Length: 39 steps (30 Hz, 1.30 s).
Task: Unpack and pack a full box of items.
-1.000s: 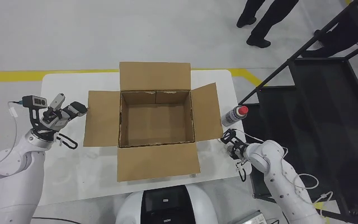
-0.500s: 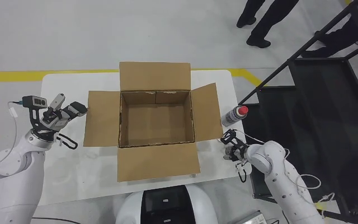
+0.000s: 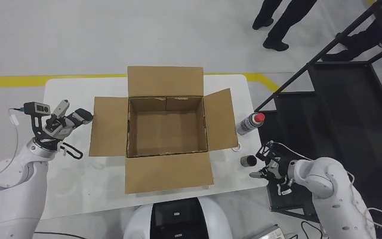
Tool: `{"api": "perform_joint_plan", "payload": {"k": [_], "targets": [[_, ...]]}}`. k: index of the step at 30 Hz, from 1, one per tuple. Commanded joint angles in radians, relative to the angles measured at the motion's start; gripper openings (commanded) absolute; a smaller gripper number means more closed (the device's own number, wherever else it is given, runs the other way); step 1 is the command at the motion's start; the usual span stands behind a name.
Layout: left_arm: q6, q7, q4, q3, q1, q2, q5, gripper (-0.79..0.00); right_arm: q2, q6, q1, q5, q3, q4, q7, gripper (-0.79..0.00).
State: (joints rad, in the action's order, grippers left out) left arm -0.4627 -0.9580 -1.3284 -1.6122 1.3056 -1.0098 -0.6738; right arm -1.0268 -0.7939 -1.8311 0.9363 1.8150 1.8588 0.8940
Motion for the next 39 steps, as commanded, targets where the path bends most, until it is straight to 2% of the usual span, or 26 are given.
{"api": "perform_joint_plan", "payload": {"k": [1,16,33,39], "targets": [[0.000,0.000,0.000,0.000,0.000,0.000,-0.002,0.000,0.003,-0.003,-0.001,-0.015,0.006,0.006,0.004,0.000],[0.000,0.000,0.000,0.000,0.000,0.000,-0.002,0.000,0.003,0.008,0.003,-0.014,0.003,0.001,-0.007,0.000],[0.000,0.000,0.000,0.000,0.000,0.000,-0.002,0.000,0.001,0.102,0.210,0.158,-0.246,-0.251,-0.072,0.000],[0.000,0.000,0.000,0.000,0.000,0.000,-0.002,0.000,0.000,0.135,0.261,0.206,-0.288,-0.332,-0.107,0.000]]}}
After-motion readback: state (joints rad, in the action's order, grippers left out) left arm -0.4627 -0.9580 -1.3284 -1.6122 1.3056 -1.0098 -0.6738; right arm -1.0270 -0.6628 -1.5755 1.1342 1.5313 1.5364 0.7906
